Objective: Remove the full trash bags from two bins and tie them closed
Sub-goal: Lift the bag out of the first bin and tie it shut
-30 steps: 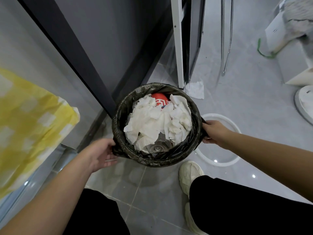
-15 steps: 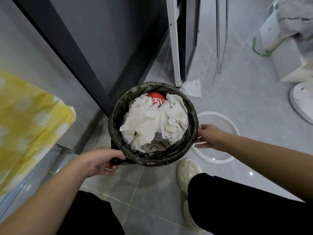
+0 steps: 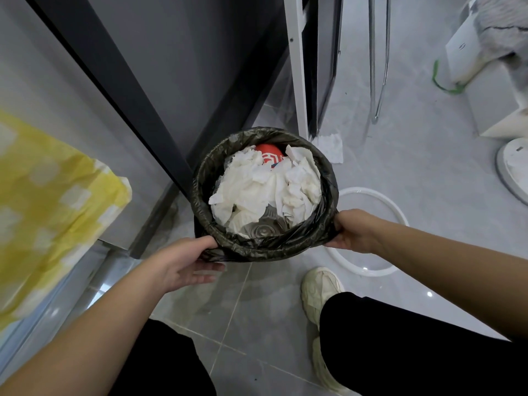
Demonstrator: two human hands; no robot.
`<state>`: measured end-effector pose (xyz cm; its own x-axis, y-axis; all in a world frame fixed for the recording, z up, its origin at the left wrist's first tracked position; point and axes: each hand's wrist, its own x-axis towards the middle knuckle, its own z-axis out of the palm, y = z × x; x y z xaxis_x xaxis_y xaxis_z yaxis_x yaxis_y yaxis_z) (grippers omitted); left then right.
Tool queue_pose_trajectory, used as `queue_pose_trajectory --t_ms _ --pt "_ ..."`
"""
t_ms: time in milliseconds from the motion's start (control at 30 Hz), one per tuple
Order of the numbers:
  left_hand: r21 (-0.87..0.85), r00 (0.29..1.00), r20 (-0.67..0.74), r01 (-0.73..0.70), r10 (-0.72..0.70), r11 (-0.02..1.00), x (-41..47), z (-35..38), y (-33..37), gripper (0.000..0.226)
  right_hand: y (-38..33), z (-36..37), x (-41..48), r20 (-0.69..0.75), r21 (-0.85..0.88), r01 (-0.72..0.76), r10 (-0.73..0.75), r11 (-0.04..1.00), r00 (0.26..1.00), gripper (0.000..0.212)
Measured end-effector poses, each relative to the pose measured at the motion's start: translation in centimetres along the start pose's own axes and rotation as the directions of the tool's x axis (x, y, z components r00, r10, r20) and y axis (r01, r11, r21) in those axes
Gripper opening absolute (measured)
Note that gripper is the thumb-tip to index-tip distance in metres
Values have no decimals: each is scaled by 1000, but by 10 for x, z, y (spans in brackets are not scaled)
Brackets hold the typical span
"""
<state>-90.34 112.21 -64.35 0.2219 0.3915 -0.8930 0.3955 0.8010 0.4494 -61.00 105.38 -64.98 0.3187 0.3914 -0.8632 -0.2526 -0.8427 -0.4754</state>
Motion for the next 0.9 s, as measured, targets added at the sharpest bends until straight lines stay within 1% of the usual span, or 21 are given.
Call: queue_pose_trajectory --t_ms 67,133,200,300,433,533,600,667,700,767,800,833,900 --pt "-10 996 82 16 -15 1000 -2 -1 2 19 -1 4 -3 -4 4 -5 5 1000 1000 34" --pt "-11 986 164 29 -27 1000 -4 -2 2 36 -2 7 -8 -8 -84 -26 25 996 1000 27" --pt "-10 975 222 -5 7 1000 -5 -4 4 45 -3 8 -12 -9 -148 -58 57 987 998 27" --pt "-63 968 235 -72 85 995 -8 -5 8 48 -9 4 -16 20 -120 -88 92 989 996 28" --pt "-164 969 215 -86 120 983 -9 -8 11 51 -20 -1 -24 91 -16 -87 88 996 992 25" --pt "-193 965 216 -106 148 975 -10 -12 11 52 -23 -3 -25 76 1 -66 65 998 995 24" --pt "-194 957 220 -146 188 970 -11 -18 12 51 -25 -6 -23 21 45 -22 21 999 1000 25" --pt "-211 942 199 -230 272 950 -12 -24 14 48 -29 -11 -21 -29 156 74 -70 985 997 27" --pt "-238 925 185 -284 331 929 -13 -26 16 46 -32 -13 -22 -46 233 141 -133 962 990 26" --pt "-321 875 161 -390 456 863 -16 -27 20 38 -38 -15 -24 -64 359 286 -282 888 957 18" --pt "-353 850 149 -432 505 830 -17 -27 22 36 -41 -15 -26 -67 391 347 -350 853 935 15" --pt "-365 832 132 -465 539 806 -18 -27 24 35 -42 -15 -27 -66 401 391 -399 829 915 17" --pt "-354 820 63 -514 568 781 -15 -25 27 37 -43 -15 -27 -59 387 431 -444 815 894 21"
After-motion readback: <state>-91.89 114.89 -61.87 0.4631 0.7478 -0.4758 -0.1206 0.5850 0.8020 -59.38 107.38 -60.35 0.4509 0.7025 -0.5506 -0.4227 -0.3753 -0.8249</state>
